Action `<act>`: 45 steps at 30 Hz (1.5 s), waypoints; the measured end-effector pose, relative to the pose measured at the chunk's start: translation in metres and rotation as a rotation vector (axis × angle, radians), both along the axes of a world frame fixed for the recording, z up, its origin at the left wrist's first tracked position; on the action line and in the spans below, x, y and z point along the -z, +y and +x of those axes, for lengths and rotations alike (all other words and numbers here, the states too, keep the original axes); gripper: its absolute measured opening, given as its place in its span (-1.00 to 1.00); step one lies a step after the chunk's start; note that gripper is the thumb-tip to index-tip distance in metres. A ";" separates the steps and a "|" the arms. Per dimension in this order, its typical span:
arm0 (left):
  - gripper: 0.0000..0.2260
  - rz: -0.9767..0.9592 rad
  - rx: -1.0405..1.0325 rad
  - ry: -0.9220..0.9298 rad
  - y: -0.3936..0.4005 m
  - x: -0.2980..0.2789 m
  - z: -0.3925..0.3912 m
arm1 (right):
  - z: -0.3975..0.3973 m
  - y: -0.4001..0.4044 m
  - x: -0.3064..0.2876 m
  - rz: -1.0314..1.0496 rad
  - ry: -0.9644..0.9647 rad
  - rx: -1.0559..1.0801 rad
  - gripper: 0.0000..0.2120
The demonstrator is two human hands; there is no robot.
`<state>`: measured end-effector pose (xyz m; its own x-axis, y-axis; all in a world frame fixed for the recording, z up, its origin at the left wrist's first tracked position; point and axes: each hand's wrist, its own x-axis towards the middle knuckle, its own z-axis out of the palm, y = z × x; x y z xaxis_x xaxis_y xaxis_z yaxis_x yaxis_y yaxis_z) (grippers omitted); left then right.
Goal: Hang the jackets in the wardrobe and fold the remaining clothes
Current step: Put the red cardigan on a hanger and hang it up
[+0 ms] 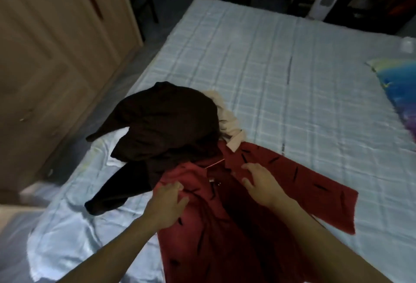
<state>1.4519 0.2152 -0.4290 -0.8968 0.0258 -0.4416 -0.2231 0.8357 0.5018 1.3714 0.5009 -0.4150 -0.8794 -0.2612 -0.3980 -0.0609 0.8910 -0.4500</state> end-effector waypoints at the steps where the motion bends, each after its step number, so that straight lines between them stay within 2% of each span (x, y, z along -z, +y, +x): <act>1: -0.62 -0.023 -0.016 -0.002 0.009 0.012 0.004 | -0.008 0.009 0.019 0.000 -0.014 -0.023 -0.61; 6: -0.57 -0.165 -0.037 0.062 0.039 0.081 -0.017 | -0.067 0.043 0.107 0.061 0.007 -0.136 -0.59; 10: -0.47 -0.337 0.058 0.030 0.055 0.134 -0.039 | -0.091 0.034 0.157 0.165 0.099 -0.352 -0.45; 12: -0.40 -0.426 0.035 0.039 0.062 0.153 -0.046 | -0.095 0.026 0.178 0.210 0.125 -0.449 -0.36; 15: -0.38 -0.433 -0.055 0.119 0.066 0.175 -0.058 | -0.096 0.018 0.209 0.253 0.173 -0.528 -0.32; 18: -0.42 -0.464 -0.068 0.174 0.066 0.195 -0.065 | -0.099 0.012 0.228 0.215 0.264 -0.504 -0.29; 25: -0.63 -0.535 -0.058 0.308 0.068 0.215 -0.062 | -0.097 0.006 0.242 0.149 0.467 -0.360 -0.50; 29: -0.66 -0.511 -0.079 0.328 0.072 0.207 -0.048 | -0.082 0.006 0.233 0.183 0.503 -0.341 -0.61; 32: -0.71 -0.495 -0.087 0.339 0.076 0.196 -0.027 | -0.061 0.011 0.223 0.177 0.479 -0.354 -0.60; 36: -0.69 -0.477 -0.058 0.353 0.083 0.181 0.014 | -0.012 0.028 0.217 0.208 0.479 -0.353 -0.68; 42: -0.65 -0.367 -0.014 0.316 0.105 0.167 0.087 | 0.054 0.060 0.209 0.147 0.497 -0.306 -0.67; 44: -0.61 -0.303 -0.042 0.313 0.106 0.159 0.095 | 0.058 0.060 0.198 0.102 0.492 -0.308 -0.74; 45: -0.60 -0.255 -0.099 0.311 0.105 0.156 0.095 | 0.056 0.058 0.192 0.080 0.465 -0.298 -0.70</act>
